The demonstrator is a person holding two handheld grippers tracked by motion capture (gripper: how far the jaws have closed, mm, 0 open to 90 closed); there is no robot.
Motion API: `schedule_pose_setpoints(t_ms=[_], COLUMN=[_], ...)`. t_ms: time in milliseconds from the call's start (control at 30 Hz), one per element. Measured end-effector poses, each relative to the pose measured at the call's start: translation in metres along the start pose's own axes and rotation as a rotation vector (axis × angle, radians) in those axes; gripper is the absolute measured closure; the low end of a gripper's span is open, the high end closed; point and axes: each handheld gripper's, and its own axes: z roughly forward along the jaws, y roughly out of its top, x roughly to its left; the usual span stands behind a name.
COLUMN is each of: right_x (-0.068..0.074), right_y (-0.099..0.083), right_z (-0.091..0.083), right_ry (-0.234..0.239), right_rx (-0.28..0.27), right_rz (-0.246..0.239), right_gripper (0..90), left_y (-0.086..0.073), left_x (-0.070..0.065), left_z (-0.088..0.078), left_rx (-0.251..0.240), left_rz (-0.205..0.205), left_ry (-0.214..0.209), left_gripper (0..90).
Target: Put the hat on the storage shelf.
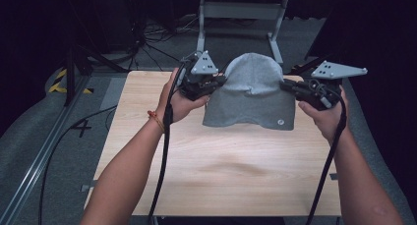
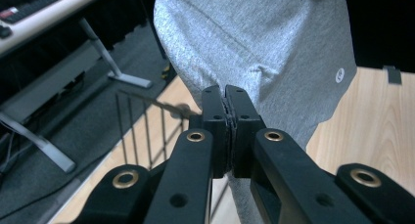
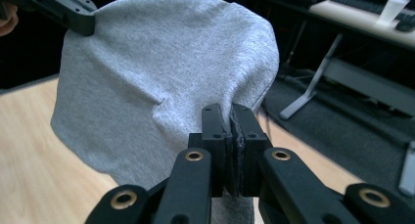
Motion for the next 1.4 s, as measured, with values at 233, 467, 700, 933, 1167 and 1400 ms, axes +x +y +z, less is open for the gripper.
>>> schedule_pose_setpoints(t_ms=[233,467,700,933,1167,1400], right_x=[-0.022,-0.039,-0.048,-0.056,-0.063,-0.069], right_y=[0.036,0.059,0.073,0.075,0.067,0.063], right_z=[0.005,0.021,0.043,0.065,0.087,0.099], right_ry=[-0.050,-0.084,-0.096,-0.092,-0.084,-0.095], right_rx=[-0.028,-0.032,-0.028,-0.014,0.002,0.006], right_rz=[0.000,0.000,-0.006,0.007,0.032,0.045], right_gripper=[86.0,86.0,86.0,86.0,86.0,86.0], left_y=[0.032,0.042,0.043,0.041,0.031,0.028], left_x=[0.027,0.051,0.070,0.086,0.097,0.102], left_z=[0.002,0.012,0.017,0.023,0.033,0.045], left_rx=[-0.011,0.007,0.015,0.028,0.044,0.047], left_rz=[0.000,-0.013,-0.044,-0.056,-0.099,-0.106], left_ry=[0.049,0.079,0.109,0.140,0.151,0.167], left_gripper=[88.4,88.3,88.4,88.3,88.3,88.3])
